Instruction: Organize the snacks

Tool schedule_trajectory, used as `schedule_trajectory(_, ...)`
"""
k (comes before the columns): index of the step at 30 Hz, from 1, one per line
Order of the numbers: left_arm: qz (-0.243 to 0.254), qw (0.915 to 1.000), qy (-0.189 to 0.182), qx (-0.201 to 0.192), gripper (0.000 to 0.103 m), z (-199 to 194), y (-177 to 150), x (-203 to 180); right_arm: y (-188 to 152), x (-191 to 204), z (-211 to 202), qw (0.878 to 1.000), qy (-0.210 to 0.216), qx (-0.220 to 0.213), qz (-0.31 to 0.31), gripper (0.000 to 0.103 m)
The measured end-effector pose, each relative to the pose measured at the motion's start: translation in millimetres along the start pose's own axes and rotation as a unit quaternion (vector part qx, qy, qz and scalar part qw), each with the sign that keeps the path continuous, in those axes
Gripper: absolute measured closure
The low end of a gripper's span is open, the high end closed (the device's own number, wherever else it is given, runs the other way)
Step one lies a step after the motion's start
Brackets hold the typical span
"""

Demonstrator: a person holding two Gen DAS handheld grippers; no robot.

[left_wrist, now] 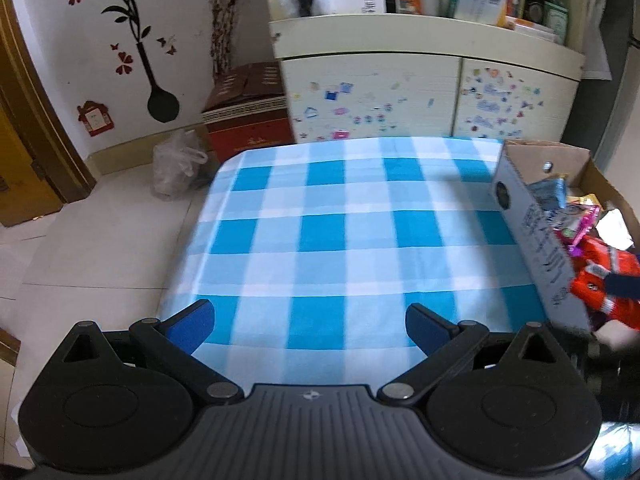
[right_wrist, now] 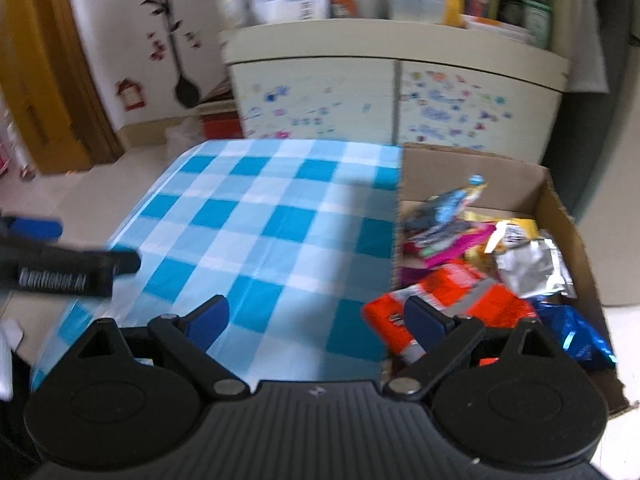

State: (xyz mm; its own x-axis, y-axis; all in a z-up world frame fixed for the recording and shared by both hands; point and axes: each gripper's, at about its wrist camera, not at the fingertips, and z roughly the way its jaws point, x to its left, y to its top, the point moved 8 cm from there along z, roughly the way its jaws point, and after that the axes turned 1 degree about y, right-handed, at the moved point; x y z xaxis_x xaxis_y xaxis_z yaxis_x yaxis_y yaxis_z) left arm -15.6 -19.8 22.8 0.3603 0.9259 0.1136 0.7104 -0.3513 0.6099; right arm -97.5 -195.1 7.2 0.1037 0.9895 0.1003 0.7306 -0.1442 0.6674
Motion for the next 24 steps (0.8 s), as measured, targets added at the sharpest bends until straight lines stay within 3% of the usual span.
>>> schedule_trajectory(8, 0.002, 0.9999, 0.005, 0.008, 0.0, 18.0, 2.9, 28.9, -27.7, 50.7, 19.3, 0.998, 0.055, 0.027, -0.025, 0.009)
schedule_trajectory(15, 0.012, 0.9997, -0.012, 0.02, 0.0, 34.1, 3.4, 26.7, -50.3, 51.8, 56.0, 0.998, 0.013, 0.053, 0.0, 0.009)
schedule_trajectory(21, 0.008, 0.9991, -0.025, 0.032, 0.0, 45.7, -1.1, 24.0, -55.1, 37.0, 78.8, 0.998, -0.027, 0.041, 0.05, 0.009)
schedule_trajectory(24, 0.0, 0.9985, -0.034, 0.044, 0.0, 50.3, -3.9, 25.1, -56.5, 38.1, 84.6, 0.998, -0.048, 0.018, 0.037, 0.007)
